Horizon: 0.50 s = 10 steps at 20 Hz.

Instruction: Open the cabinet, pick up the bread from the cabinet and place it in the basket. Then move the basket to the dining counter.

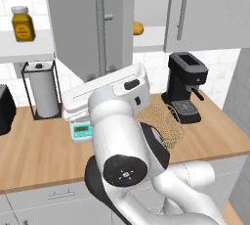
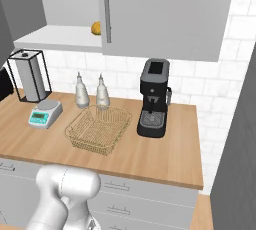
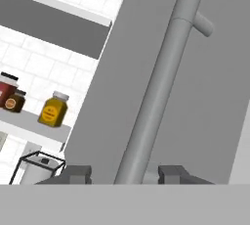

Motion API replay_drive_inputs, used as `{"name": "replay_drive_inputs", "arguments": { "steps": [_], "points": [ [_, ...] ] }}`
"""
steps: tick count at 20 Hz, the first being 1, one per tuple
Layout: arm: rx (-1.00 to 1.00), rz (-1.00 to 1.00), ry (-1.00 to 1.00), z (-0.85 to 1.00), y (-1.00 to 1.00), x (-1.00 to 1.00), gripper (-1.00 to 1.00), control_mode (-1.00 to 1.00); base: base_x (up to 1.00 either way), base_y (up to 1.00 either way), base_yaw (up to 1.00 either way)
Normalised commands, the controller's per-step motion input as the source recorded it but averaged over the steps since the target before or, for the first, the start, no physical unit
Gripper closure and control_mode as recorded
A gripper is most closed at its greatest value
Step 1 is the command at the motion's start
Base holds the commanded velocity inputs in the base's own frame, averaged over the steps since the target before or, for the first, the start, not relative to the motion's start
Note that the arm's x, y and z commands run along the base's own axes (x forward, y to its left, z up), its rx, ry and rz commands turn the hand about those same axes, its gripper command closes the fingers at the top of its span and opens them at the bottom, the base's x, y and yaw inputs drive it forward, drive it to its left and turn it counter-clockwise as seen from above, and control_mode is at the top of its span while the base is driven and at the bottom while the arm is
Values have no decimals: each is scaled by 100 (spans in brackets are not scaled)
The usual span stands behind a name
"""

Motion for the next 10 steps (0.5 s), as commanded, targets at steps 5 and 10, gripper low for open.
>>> {"name": "replay_drive_inputs", "arguments": {
  "steps": [5,10],
  "points": [
    [0,0,0,-5,-10,-62,-100,-100,0,0,0],
    [0,0,2,0,-73,-93,-100,-100,0,0,0]
  ]
}}
